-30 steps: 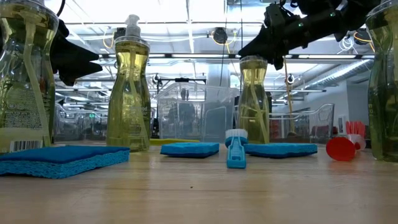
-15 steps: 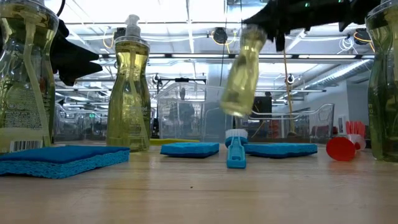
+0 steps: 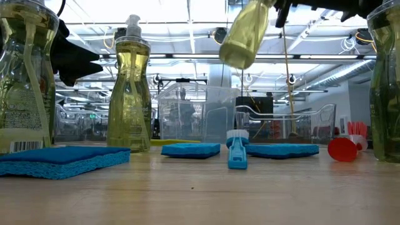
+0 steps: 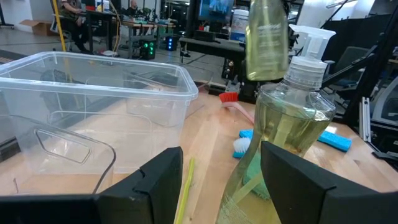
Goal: Pick & Place Kitchen Sink Supplies
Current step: Put the yellow dish soap into the white bin
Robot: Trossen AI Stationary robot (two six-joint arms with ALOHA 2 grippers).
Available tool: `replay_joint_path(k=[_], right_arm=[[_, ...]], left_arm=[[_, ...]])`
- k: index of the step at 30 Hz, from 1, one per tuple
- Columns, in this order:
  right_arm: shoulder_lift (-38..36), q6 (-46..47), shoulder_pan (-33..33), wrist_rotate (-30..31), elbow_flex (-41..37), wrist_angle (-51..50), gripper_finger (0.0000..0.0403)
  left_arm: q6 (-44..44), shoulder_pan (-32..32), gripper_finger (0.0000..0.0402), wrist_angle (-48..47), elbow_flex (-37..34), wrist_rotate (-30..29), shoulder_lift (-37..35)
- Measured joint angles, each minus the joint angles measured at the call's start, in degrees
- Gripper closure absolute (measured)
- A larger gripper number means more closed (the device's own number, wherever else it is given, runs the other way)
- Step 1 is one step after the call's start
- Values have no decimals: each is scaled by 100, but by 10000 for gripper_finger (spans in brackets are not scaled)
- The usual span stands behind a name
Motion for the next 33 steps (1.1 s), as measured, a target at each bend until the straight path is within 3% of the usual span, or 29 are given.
replay_joint_path(k=[18,26,33], right_arm=[[0,386,-139,-1681,9,469,309],[0,893,-560,-2939,9,1126,309],[30,1190,-813,-3108,11,1173,309]], left_arm=[[-32,1,188,36,0,-242,2],[-1772,-1,188,1122,0,-246,2],[-2231,-1,188,1936,0,-252,2]])
